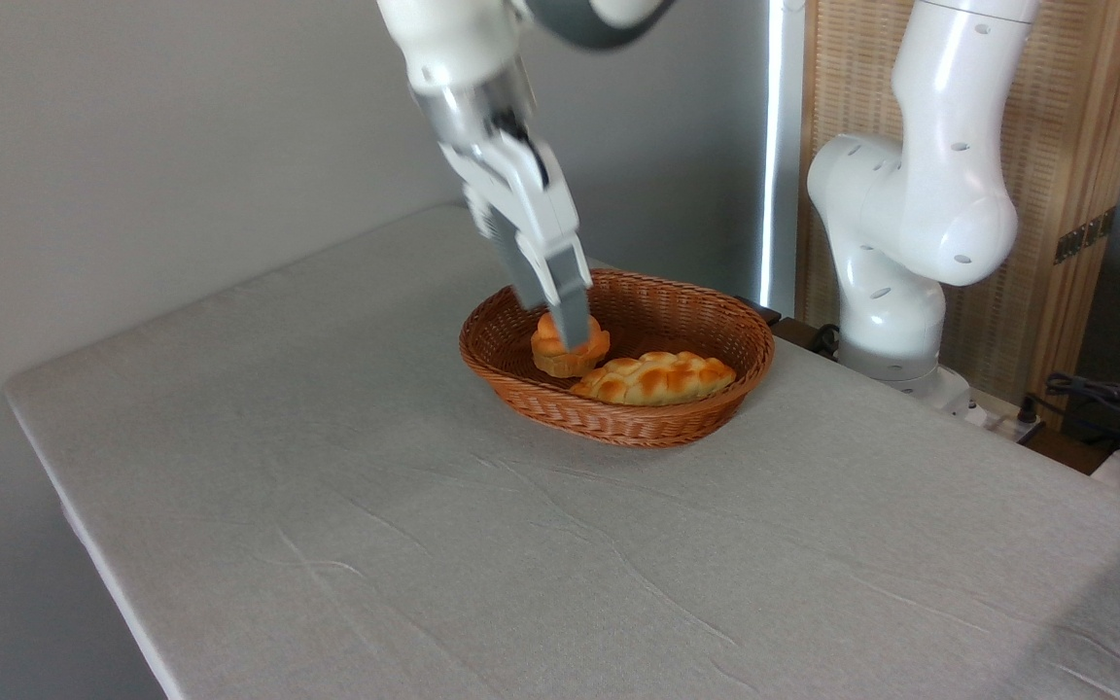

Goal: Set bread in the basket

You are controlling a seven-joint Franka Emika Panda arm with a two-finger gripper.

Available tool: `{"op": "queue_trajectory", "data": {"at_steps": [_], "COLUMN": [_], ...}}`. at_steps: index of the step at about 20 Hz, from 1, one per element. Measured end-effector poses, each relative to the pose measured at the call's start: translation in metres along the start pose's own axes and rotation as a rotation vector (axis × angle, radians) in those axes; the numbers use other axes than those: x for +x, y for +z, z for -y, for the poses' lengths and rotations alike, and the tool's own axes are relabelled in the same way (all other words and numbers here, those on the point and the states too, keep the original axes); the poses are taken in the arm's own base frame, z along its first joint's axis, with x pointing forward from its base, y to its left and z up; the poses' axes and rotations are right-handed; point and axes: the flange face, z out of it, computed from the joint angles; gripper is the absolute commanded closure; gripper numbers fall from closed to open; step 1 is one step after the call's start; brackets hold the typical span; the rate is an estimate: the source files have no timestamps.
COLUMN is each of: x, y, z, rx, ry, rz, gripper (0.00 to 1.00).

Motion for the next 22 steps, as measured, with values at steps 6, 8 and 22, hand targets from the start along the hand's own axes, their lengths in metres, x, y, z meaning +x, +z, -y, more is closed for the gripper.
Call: {"op": "queue_trajectory", "data": {"at_steps": [6, 8, 22], "x": [0.007, 0.022, 0.023], "y": [-0.088, -0.09, -0.095], "z": [0.084, 0.095, 0.116], "rx": [0.108, 0.118, 0.143], "ry": [-0.264, -0.297, -0.35], "rz": [-0.138, -0.138, -0.129], "gripper": [0.0, 0.0, 0.0]}}
